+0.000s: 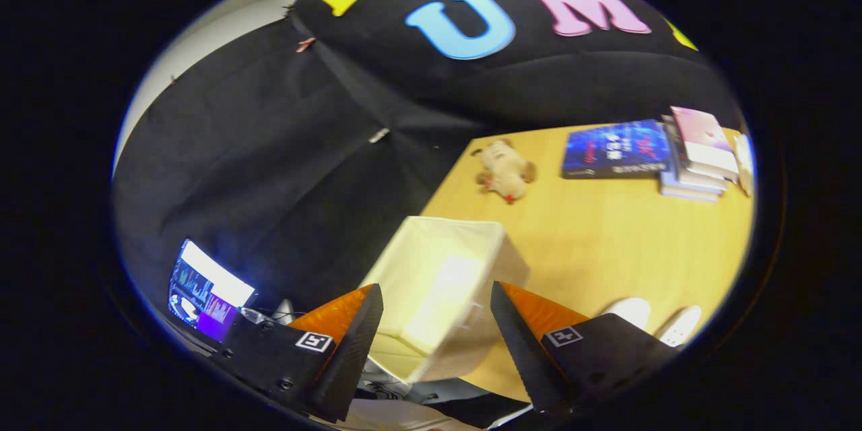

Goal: Open the storage box then place both shoes into the box .Put the left shoe in first, then the right shoe, with the right side of both shoes facing outward in a uniform manner.

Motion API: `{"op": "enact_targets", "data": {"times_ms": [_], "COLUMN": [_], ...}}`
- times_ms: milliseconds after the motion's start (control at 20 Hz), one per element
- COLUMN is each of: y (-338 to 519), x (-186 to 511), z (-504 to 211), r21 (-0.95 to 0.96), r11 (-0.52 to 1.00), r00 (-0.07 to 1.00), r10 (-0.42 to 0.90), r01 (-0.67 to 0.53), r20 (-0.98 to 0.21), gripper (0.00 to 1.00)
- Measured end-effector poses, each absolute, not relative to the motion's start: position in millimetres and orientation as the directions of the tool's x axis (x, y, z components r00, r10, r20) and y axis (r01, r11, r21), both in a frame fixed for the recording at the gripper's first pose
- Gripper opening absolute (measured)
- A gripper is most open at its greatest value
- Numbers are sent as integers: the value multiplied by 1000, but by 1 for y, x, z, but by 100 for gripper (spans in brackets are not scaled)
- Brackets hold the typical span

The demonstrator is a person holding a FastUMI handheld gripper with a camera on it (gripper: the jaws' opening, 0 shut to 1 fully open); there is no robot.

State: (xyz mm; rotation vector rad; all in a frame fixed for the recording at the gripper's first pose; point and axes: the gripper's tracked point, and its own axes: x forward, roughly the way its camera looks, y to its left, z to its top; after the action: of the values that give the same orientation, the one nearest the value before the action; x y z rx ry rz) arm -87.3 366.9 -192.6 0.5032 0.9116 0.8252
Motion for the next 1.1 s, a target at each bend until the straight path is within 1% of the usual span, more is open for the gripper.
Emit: {"op": "enact_targets", "data": {"times_ms": [100, 250, 450, 500, 650, 850, 900, 950, 1050, 1100], "y": [326, 280, 236, 232, 234, 236, 239, 243, 238, 235], "x": [-91, -94, -117, -124, -136, -141, -141, -143, -145, -146], "z": [-230, -275, -345, -357, -385, -415, -420, -424, -429, -430], "r21": [657, 597, 477, 467, 456, 394, 387, 383, 349, 341], "r11": [685, 777, 871, 879, 887, 913, 915, 915, 929, 934], "r00": [356, 347, 267, 237, 172, 122, 117, 108, 91, 82], "r10": [726, 626, 489, 475, 461, 406, 399, 397, 361, 350], "r01": [-315, -200, -114, -94, -69, -108, -118, -129, -123, -106], "r20": [-588, -698, -830, -847, -871, -906, -909, -911, -928, -933], "gripper": [98, 97, 96, 86, 74, 73, 67, 64, 50, 38]}}
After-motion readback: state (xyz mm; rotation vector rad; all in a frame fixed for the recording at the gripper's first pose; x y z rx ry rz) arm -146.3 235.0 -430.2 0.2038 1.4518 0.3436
